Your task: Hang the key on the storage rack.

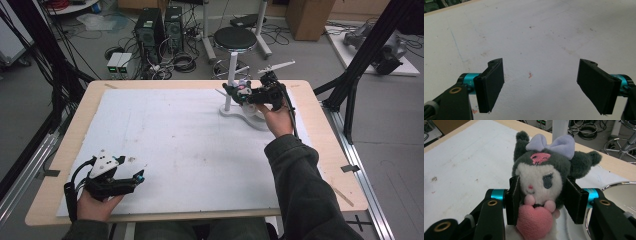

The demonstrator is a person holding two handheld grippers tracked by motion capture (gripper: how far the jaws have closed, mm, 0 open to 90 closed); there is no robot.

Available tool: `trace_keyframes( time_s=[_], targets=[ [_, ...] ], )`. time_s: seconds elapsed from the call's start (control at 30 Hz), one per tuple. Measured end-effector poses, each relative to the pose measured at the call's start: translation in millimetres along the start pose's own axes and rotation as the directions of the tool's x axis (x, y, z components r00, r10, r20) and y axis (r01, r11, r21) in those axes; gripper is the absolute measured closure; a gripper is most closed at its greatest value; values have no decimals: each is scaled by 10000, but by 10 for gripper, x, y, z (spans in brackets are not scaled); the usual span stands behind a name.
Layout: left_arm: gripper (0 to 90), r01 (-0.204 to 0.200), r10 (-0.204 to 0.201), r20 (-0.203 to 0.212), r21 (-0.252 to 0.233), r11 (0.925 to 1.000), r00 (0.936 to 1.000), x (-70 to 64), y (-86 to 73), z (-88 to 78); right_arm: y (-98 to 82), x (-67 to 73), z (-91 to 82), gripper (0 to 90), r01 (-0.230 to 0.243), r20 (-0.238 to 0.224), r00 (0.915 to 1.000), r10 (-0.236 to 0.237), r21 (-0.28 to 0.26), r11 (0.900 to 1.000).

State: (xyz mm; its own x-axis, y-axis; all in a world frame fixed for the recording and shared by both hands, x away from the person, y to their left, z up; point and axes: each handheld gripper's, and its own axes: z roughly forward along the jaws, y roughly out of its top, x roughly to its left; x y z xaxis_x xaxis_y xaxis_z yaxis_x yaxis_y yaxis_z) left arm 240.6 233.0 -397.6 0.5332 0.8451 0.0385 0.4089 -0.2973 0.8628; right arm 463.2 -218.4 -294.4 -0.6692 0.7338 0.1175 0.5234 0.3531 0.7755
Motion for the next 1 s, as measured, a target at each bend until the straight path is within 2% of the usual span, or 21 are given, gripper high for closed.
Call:
trace_keyframes(
  time_s=[0.27,0.5,0.57,1.0],
  targets=[
    [221,-37,37,28,16,10000,10000,-5,3,5,-82,34,33,509,292,124,9995,-296,330,9990],
    [221,-40,40,10,20,10000,10000,-8,4,0,-153,61,106,502,321,52,9995,-325,608,9976],
    [221,-39,39,19,28,10000,10000,-7,5,0,-165,64,126,500,474,57,9988,-478,601,9971],
    [221,21,-21,23,5,10000,10000,-6,6,1,-235,89,208,480,431,-32,9991,-430,851,9954]
  ],
)
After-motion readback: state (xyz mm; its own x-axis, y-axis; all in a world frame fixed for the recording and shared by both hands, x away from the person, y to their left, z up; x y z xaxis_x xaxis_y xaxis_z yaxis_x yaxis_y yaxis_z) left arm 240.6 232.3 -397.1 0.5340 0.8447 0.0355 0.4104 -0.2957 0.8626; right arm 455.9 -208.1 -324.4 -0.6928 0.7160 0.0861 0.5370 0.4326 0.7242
